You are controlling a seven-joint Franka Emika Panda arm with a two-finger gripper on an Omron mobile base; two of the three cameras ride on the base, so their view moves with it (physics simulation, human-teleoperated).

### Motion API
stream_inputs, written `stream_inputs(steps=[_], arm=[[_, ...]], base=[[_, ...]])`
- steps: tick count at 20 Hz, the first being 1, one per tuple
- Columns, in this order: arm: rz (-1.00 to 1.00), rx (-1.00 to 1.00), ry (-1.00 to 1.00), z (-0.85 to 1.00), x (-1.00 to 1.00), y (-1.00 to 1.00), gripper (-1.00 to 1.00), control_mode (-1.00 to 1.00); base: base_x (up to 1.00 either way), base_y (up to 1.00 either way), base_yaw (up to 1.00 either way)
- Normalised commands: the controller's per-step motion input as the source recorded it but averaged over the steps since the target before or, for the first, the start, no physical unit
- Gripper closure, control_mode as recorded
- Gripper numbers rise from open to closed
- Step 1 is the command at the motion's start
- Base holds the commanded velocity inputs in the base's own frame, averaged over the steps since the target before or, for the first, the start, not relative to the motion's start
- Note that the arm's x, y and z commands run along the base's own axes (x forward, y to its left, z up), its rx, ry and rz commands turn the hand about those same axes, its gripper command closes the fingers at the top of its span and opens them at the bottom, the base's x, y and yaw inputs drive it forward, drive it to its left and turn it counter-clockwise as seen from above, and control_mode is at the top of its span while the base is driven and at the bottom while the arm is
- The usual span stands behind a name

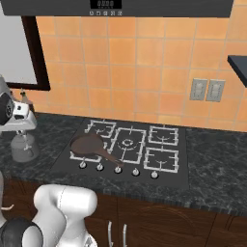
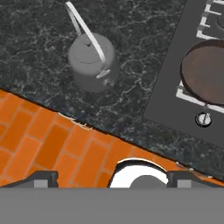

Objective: Pick the kettle from the counter and place it on a stove burner. Then turn the burner on.

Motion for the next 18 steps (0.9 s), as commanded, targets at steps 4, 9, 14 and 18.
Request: stream_inputs(steps=[4,9,14,18], arm=[[0.18,0.00,0.01,-0.37,0.53,0.77,-1.00,-1.00],[0.00,-0.11,0.00,-0.27,0.86,0.29,-1.00,-1.00],[0.06,0.01,0.01,-0.24,0.60,0.10,-1.00,-1.00],[0.09,0.10,0.00,-0.17,0.37,0.20,-1.00,-1.00]], base=[[0.00,0.00,0.00],[0.00,0.00,0.00],[0.00,0.00,0.00],[0.00,0.00,0.00]])
